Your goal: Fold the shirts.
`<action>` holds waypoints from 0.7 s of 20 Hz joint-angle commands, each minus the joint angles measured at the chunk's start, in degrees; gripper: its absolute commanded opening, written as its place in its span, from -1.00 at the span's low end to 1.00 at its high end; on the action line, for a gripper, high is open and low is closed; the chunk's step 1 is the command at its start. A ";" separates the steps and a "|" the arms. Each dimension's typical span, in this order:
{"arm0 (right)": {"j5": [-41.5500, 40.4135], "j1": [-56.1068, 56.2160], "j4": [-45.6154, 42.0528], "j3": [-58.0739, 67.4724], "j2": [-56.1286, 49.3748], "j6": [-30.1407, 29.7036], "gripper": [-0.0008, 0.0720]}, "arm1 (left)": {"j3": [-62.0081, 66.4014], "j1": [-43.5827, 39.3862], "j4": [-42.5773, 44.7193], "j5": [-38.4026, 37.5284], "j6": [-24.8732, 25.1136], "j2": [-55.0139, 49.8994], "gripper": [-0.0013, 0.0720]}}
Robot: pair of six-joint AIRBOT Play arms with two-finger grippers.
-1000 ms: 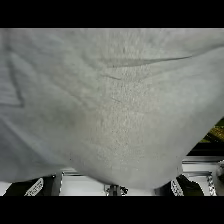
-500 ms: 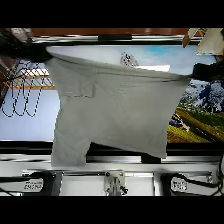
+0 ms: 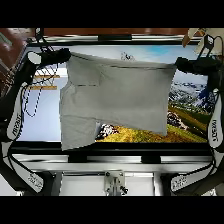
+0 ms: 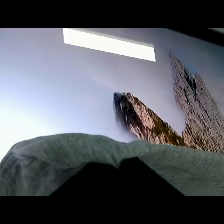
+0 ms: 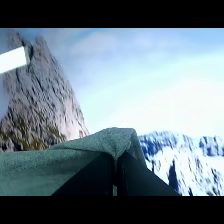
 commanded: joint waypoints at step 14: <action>-3.21 9.03 -10.19 0.07 -4.04 0.92 -0.78 | 3.08 5.07 0.44 -21.70 13.79 -4.00 -0.88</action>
